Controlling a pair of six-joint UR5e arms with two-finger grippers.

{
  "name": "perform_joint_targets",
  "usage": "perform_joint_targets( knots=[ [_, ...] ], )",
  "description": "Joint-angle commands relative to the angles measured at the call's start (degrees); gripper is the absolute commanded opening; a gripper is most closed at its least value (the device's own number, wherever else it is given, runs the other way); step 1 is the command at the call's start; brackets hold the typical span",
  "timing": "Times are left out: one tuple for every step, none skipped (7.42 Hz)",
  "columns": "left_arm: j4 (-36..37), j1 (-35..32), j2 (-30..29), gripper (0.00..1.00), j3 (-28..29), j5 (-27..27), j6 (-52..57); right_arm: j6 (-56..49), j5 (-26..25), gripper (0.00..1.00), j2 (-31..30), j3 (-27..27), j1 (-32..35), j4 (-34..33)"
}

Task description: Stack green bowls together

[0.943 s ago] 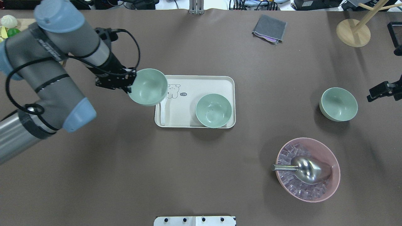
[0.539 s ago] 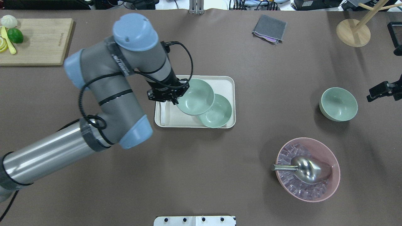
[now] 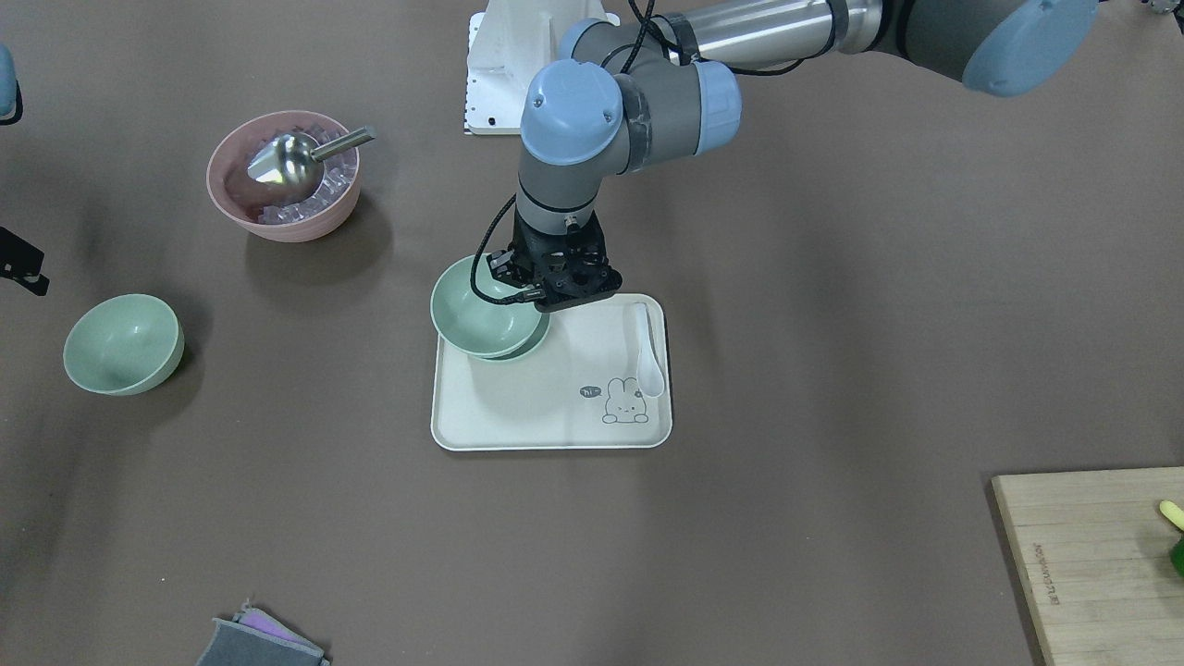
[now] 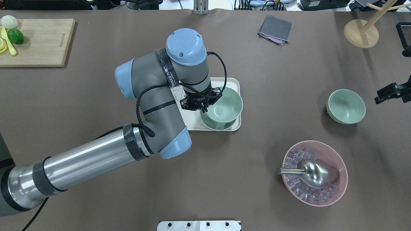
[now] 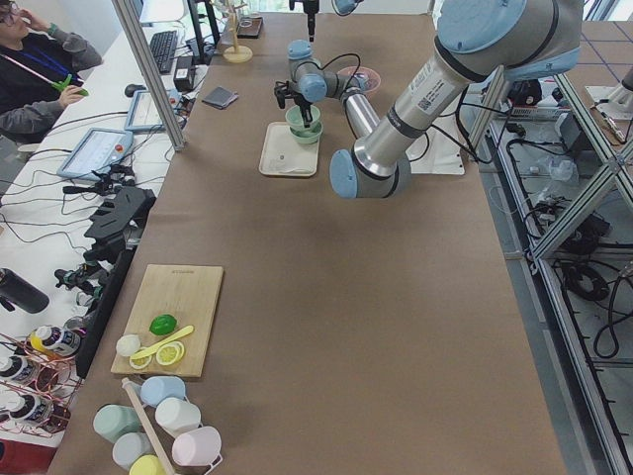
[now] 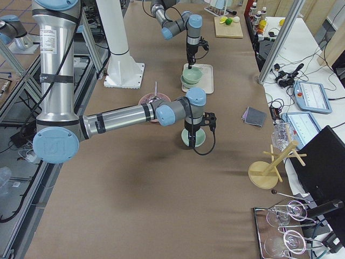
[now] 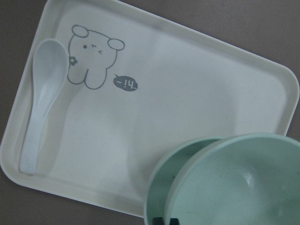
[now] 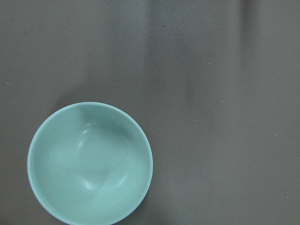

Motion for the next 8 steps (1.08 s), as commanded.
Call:
perform_joint_targets(
  knots=[
    [-0.3,0.5,0.2,0.00,0.7,0.3,-0.1,0.0,0.1,0.99,0.0,0.0,0.0,0.0],
    [-0.3,0.5,0.2,0.00,0.7,0.3,0.0,0.0,0.1,0.99,0.1,0.0,0.0,0.0],
    [-0.4,0.5,0.3,0.00,0.7,0.3,-0.1,0.0,0.0,0.99,0.1,0.0,0.0,0.0],
    [-0.5,0.6,0.3,0.00,1.3,0.3,-0.1,0.0,0.0,0.99,0.1,0.1,0.0,0.0],
    [-1.5,0.6,0.9,0.00,1.4,0.3,-0.1,0.0,0.0,0.99,0.1,0.2,0.0,0.0],
    [-2.8,0.6,1.5,0.00,1.4,0.3,-0.1,0.0,0.0,0.99,0.1,0.2,0.0,0.0],
    [-3.1,0.6,1.6,0.00,1.4,0.3,-0.1,0.0,0.0,0.99,0.1,0.2,0.0,0.0],
    [-3.1,0.6,1.6,0.00,1.4,0.3,-0.2,0.0,0.0,0.99,0.1,0.2,0.1,0.0]
  ],
)
